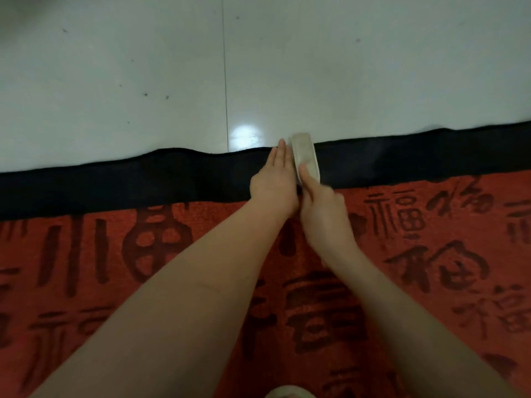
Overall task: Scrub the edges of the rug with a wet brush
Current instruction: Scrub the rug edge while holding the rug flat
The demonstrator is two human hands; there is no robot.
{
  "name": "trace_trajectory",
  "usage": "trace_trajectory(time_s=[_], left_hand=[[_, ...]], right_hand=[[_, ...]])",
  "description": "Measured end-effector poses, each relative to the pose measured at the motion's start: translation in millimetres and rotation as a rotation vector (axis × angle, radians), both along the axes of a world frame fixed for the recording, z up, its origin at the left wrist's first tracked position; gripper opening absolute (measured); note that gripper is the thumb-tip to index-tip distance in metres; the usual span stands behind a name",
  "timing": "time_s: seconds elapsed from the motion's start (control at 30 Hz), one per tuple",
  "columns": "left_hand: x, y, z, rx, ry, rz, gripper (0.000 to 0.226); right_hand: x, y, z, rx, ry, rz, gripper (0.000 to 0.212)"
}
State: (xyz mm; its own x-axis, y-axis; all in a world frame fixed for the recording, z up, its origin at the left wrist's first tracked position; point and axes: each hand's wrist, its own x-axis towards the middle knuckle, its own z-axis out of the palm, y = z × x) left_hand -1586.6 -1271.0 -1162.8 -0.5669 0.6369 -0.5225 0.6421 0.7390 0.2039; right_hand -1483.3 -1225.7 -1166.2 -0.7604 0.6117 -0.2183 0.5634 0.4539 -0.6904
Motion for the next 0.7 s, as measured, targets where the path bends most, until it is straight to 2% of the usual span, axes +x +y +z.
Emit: trace_trajectory(time_s=[0.07, 0.13, 0.2, 0.27, 0.37, 0.43, 0.6, 0.7], left_hand=[[0, -1, 0, -0.014, -0.020, 0.008, 0.124], [-4, -1, 4, -0.042, -0.058, 0.010, 0.141], [-9, -9, 7, -0.102, -0.060, -0.028, 0.149], [-22, -28, 9, -0.185, 0.023, -0.068, 0.151], [-51, -71, 19, -0.282, 0.057, -0.100, 0.149], [-62, -85, 21, -0.278, -0.005, -0.123, 0.147], [-46, -76, 8, -0.237, -0.041, 0.030, 0.151], [-42, -82, 2, -0.161, -0.051, 0.066, 0.150]], right_hand=[[30, -12, 13, 0.002, 0.014, 0.043, 0.048], [0, 12, 5, 0.105, -0.058, 0.088, 0.047], [-45, 33, 2, 0.107, -0.087, 0.096, 0.044], [-61, 26, 4, 0.109, -0.074, 0.076, 0.043], [-6, -36, 6, 0.089, -0.044, 0.103, 0.049], [13, -60, 10, 0.042, -0.053, 0.110, 0.052], [-69, -27, -3, 0.117, -0.091, 0.069, 0.047], [-35, -58, 4, 0.086, -0.056, 0.089, 0.048]])
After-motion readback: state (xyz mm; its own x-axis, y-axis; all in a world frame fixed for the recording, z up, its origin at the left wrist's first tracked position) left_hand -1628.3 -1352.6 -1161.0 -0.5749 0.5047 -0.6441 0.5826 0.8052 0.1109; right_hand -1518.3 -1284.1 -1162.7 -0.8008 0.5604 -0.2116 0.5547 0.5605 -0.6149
